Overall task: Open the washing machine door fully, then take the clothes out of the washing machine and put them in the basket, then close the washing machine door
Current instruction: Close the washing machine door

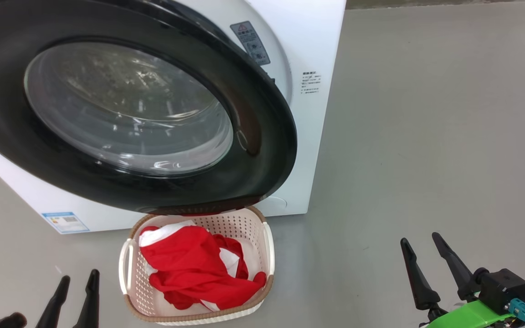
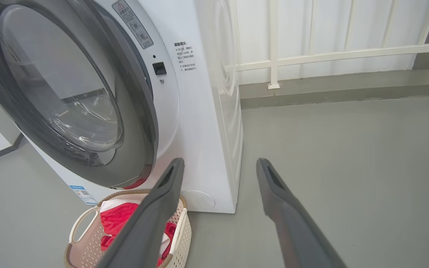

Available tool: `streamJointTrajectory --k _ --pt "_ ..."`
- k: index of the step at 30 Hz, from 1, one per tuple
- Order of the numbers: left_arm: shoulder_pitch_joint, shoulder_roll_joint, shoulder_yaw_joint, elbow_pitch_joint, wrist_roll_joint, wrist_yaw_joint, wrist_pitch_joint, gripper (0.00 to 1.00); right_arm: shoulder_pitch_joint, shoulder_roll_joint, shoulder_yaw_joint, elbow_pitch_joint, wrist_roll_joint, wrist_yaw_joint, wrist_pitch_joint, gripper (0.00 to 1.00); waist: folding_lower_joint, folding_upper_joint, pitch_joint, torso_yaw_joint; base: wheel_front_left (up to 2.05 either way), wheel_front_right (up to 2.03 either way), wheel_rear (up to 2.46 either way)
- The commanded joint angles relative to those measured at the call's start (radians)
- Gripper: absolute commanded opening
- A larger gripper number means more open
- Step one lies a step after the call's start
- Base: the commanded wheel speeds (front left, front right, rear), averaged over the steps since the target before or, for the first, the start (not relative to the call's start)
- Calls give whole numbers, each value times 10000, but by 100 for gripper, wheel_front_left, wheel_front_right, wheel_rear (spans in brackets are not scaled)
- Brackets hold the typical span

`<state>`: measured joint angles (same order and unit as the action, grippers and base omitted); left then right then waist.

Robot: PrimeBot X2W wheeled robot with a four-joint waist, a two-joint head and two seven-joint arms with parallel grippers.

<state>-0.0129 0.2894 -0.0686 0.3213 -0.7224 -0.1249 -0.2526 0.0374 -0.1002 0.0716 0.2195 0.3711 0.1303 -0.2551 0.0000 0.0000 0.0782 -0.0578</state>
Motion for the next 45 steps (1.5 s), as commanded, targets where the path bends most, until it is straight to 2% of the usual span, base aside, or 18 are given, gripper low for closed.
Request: streamJointTrajectory --k 1,15,30,36,45 --pt "-11 92 623 -326 313 -58 -91 100 -73 -182 138 -292 58 4 -67 100 0 0 -14 -60 0 0 0" --pt "993 -748 1844 -1112 2682 -58 -91 100 382 -283 -113 -357 96 4 -67 100 0 0 -416 -121 0 0 0" --pt "1593 -1486 2624 -1698 4526 -58 -91 100 635 -231 -327 -382 103 4 -67 100 0 0 -653 91 0 0 0" --pt "1646 -1787 2769 -1745 4818 -58 -91 100 636 -209 -277 -370 106 4 -67 100 0 0 -686 195 0 0 0" --pt "1628 -1918 2658 -1777 4950 -58 -91 100 593 -241 -205 -335 143 4 -67 100 0 0 -708 413 0 0 0"
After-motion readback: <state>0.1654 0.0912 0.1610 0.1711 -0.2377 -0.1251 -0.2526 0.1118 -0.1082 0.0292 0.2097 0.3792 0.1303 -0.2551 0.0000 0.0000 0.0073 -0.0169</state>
